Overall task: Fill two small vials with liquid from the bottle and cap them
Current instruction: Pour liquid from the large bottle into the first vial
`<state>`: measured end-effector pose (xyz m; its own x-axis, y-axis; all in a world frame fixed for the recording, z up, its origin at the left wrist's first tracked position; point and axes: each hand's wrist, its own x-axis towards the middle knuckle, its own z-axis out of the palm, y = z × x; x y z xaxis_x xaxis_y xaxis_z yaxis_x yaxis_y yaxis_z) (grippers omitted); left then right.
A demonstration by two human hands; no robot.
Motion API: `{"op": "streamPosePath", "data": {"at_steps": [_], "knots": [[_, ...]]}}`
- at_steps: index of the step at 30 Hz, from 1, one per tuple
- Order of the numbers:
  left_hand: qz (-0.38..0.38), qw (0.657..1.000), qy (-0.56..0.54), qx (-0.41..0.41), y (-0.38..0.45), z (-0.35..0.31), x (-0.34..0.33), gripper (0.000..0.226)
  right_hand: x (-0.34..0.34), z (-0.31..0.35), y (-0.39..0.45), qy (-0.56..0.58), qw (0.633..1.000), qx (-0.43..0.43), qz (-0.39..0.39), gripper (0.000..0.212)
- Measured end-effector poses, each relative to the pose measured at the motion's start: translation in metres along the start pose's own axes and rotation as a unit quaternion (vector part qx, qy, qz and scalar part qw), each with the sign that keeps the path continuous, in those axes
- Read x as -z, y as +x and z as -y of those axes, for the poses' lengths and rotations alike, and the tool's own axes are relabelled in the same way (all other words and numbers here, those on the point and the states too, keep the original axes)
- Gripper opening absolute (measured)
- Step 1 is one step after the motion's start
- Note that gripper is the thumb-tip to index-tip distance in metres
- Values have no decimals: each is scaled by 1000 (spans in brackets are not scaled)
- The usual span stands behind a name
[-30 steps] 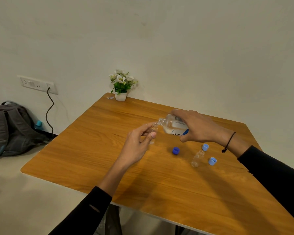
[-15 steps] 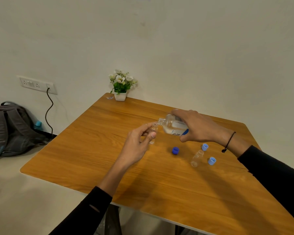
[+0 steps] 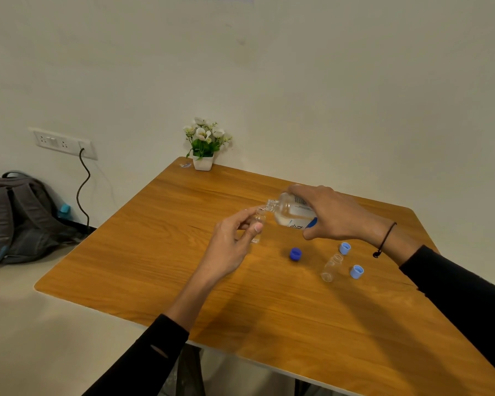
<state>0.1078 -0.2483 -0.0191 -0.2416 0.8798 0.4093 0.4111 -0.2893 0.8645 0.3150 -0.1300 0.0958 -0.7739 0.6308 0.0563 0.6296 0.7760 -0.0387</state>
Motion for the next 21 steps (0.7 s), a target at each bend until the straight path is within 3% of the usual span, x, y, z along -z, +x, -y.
{"op": "streamPosePath", "data": {"at_steps": [21], "knots": [[-4,1000,-5,14,-1,-7,0,40,0,-2,-1,-3,1000,3,-5,93]]}}
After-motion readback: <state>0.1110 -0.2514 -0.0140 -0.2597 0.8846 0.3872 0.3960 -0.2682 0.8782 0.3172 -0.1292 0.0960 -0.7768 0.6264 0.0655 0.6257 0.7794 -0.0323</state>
